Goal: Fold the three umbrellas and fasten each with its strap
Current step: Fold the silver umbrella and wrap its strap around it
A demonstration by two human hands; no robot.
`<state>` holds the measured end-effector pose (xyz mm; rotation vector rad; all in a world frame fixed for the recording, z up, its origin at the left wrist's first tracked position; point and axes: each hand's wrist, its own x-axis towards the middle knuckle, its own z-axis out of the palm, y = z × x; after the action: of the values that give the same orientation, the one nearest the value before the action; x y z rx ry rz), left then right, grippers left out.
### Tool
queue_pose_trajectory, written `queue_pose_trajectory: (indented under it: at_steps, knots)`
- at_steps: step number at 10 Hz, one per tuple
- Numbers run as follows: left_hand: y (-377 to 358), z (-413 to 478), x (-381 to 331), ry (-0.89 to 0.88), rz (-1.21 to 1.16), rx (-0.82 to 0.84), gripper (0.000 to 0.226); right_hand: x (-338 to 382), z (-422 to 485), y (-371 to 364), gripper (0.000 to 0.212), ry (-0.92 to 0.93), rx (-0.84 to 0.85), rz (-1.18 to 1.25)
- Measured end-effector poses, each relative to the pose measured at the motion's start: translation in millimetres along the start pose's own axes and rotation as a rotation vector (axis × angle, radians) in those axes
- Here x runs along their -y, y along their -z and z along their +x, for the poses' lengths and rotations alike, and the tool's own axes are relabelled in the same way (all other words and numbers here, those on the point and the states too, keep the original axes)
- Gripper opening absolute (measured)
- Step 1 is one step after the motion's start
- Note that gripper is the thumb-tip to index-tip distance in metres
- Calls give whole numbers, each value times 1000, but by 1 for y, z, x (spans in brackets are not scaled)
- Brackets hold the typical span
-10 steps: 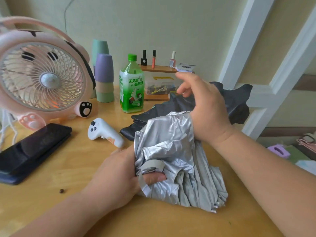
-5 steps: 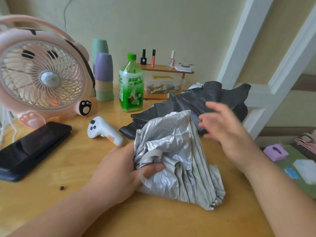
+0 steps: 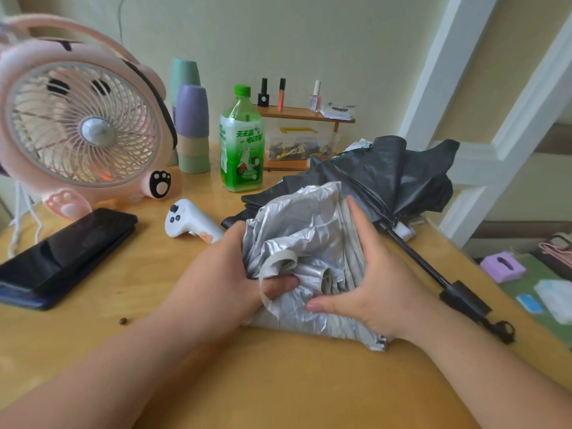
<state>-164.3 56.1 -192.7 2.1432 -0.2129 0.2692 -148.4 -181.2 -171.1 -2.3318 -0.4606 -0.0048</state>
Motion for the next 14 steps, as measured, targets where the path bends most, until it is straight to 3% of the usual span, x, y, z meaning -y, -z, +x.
queue_pose_trajectory:
  at_steps: [1,2,3,4,6,7,10,13,14]
  knots:
    - [10,5,-5,-60,23,32,71,4,8,4,145,138,-25,-45]
    - [18,4,-9,-159,41,31,66,3,11,0,130,314,-130,-96]
    - [17,6,0,-88,-40,50,67,-4,8,-13,120,357,-160,-125]
    - [11,7,3,-43,9,11,62,-5,4,-14,131,265,-196,-129]
    - [6,-6,-6,-11,134,46,56,2,-2,-13,151,-79,-196,141]
    - [9,-7,-10,11,203,83,55,1,-7,-18,147,-125,-180,172]
    - [15,10,-13,4,222,166,57,7,-16,-23,141,-123,-164,134]
    - [14,6,-6,-10,74,222,57,14,-7,16,124,-52,65,130]
    - [14,2,-5,-40,24,242,57,13,-15,28,112,27,-65,131]
